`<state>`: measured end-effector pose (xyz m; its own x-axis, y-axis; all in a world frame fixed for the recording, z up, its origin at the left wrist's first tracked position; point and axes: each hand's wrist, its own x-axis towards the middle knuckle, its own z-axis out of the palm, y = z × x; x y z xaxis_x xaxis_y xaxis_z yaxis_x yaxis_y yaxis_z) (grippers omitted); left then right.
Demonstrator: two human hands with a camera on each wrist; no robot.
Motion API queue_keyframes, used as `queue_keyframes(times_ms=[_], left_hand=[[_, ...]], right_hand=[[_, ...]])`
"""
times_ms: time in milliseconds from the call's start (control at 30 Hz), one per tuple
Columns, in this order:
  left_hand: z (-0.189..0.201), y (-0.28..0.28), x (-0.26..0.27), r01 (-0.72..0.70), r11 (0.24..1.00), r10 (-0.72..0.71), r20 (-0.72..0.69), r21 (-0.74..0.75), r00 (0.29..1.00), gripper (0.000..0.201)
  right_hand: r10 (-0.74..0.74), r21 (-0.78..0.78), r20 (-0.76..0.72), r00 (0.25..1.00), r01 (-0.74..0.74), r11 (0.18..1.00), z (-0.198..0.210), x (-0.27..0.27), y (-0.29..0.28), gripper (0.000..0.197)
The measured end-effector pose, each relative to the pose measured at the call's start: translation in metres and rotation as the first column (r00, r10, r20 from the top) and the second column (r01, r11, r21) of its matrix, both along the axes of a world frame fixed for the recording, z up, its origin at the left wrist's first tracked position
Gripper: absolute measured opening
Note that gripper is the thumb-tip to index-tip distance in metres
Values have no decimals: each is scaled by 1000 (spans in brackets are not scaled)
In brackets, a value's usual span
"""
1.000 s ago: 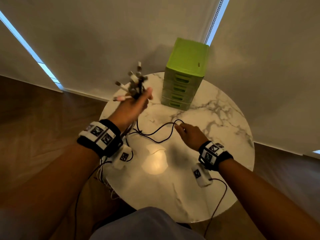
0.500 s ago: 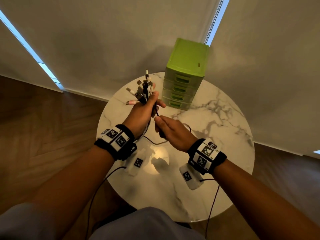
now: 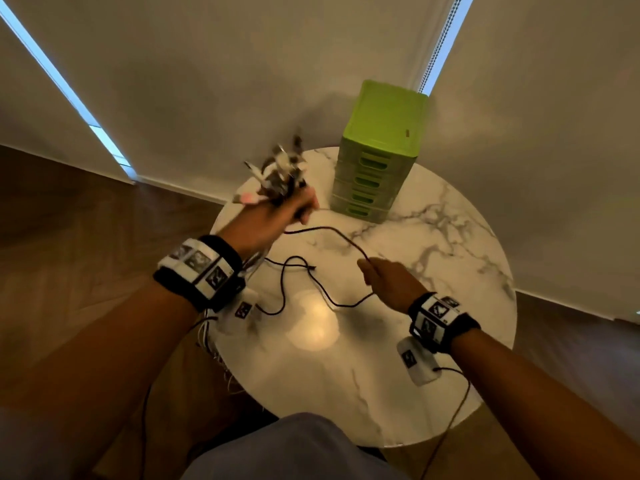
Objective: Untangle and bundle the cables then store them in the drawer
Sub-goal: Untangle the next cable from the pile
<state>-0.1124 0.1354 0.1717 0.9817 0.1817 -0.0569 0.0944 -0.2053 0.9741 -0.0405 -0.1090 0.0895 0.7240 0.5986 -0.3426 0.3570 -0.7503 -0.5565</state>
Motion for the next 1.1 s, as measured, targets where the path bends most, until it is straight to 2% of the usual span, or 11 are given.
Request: queue_keyframes(times_ms=[67, 133, 200, 267, 367, 467, 600, 767, 900, 1000, 1100], left_hand=[[-10, -17, -7, 111, 983, -98, -100, 143, 990, 41], [-20, -30, -7, 85, 977, -40, -227, 193, 973, 49], [-25, -38, -8, -15, 995, 44, -296, 99, 954, 55], [-30, -38, -3, -64, 992, 36, -251, -105, 967, 56], [-20, -32, 4, -64, 968, 38, -110, -244, 993, 32], [-7, -24, 13, -199, 936, 210, 8, -290, 978, 23], [5, -11, 20, -236, 877, 289, 65, -419, 955, 19], [19, 24, 35, -352, 827, 473, 202, -438, 858, 13], [38, 44, 38, -411, 785, 559, 244, -463, 793, 11], [35, 24, 38, -408, 836, 500, 204, -367, 842, 15], [6, -22, 32, -271, 957, 278, 60, -104, 959, 33]], right_hand=[[-5, 80, 35, 999, 2, 997, 24, 6, 20, 46], [66, 148, 50, 997, -73, 986, 48, 5, 42, 44], [186, 155, 105, 977, -201, 967, 65, 0, 59, 39], [279, 161, 140, 950, -299, 940, 72, -6, 67, 29], [319, 217, 74, 945, -328, 919, 68, -14, 70, 24], [235, 335, -69, 970, -199, 921, 56, -22, 61, 34], [146, 380, -197, 969, -62, 923, 35, -27, 39, 41], [112, 167, -203, 973, -79, 983, 1, -27, -9, 41], [-14, 5, -117, 993, 15, 1000, -21, -17, -69, 34], [-148, -1, 16, 989, 148, 989, -21, -12, -90, 36], [-313, 158, 81, 946, 298, 942, 2, -12, -82, 39]])
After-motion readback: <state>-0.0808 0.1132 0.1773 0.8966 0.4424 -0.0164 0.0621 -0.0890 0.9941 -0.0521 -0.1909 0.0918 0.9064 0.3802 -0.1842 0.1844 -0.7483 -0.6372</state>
